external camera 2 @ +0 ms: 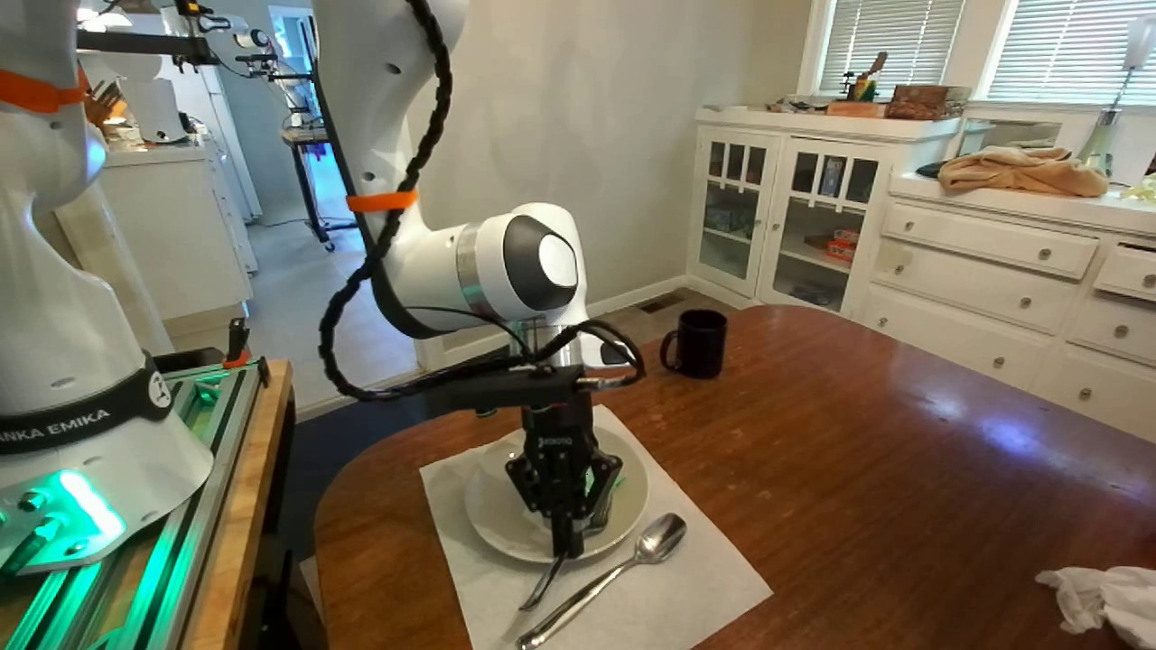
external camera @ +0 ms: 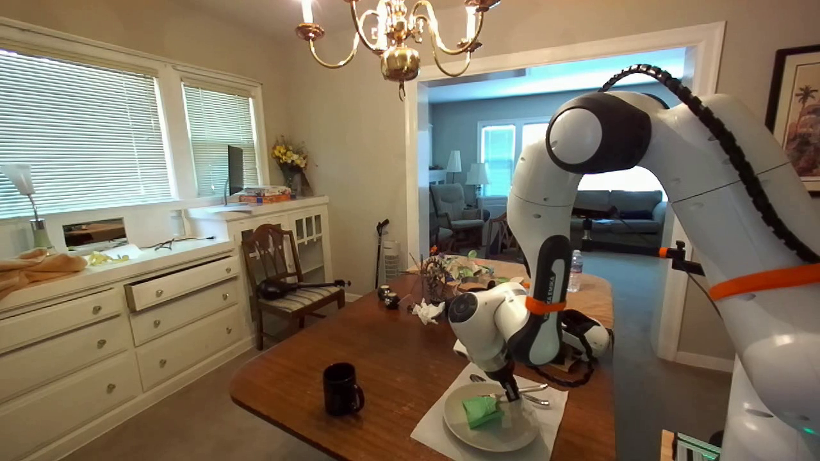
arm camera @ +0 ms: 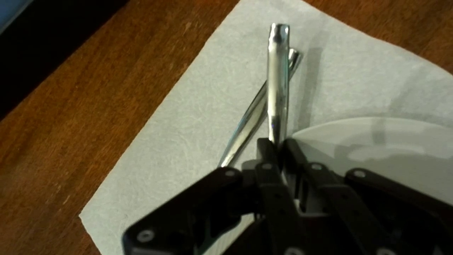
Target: Place the silver fork on the white plate.
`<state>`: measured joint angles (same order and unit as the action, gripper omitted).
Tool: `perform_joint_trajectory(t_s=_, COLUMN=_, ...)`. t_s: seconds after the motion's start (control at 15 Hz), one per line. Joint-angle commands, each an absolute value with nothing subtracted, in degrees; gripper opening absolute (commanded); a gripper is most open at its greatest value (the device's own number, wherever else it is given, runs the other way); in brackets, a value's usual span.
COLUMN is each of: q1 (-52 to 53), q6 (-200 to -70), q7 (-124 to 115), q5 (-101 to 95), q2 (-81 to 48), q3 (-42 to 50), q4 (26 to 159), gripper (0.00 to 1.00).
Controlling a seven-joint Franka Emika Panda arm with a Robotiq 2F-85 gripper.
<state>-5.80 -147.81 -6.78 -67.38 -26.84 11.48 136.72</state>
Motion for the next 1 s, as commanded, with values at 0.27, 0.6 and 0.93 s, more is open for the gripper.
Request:
perform_joint_trajectory(t_s=0.27, q1=-6.9, q6=-147.6, q7=-8.4, q5=-67.6, q2=-26.1, q3=10.7, q4=136.9, gripper=0.68)
perform_joint_trajectory(t_s=0.6, q1=-8.9, q6=-147.7, q7=-5.1, q5=-62.5, q2=-20.9, q3=9.7, q4=139.2, gripper=1.0)
perform_joint_trajectory(t_s=0.93, q1=-14.7, q6=-144.9, q7=8.7, q5=-40.0, q2=-11.2, q3=6.5, q4=144.0, gripper=1.0)
